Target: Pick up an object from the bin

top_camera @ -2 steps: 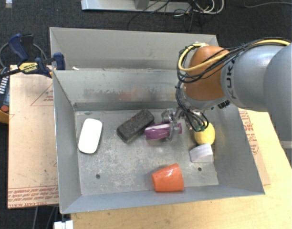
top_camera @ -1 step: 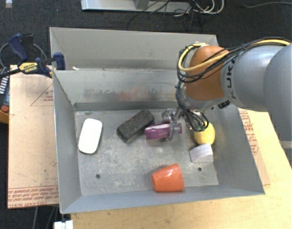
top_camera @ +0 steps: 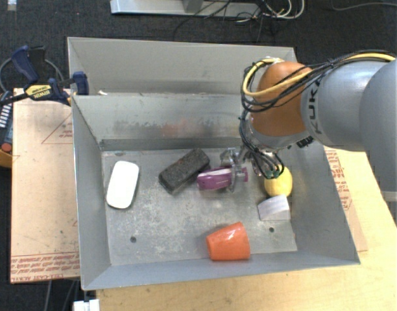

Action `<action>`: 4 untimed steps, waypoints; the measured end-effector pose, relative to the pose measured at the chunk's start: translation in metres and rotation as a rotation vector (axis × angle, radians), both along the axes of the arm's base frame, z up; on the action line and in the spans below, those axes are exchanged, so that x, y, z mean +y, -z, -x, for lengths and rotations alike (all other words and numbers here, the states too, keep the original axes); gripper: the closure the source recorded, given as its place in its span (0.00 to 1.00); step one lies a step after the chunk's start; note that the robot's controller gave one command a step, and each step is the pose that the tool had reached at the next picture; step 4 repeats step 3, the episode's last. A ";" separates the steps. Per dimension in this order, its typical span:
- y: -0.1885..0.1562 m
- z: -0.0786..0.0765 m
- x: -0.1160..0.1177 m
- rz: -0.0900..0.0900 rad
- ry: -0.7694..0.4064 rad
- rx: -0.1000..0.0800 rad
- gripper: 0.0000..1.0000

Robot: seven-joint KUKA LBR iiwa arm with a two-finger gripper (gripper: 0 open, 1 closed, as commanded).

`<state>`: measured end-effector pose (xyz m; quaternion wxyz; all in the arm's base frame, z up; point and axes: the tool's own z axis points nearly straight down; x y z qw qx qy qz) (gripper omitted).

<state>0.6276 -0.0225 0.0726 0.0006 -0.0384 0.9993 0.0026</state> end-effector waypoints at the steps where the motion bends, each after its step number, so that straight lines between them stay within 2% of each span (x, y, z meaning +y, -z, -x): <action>1: -0.019 0.001 0.000 0.000 -0.001 0.003 1.00; 3: -0.056 0.001 0.000 0.000 -0.001 0.002 1.00; 4: -0.056 0.001 0.000 0.000 -0.001 0.002 1.00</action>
Offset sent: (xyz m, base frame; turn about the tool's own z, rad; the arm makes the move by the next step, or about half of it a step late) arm 0.0000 0.0000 0.0922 0.0000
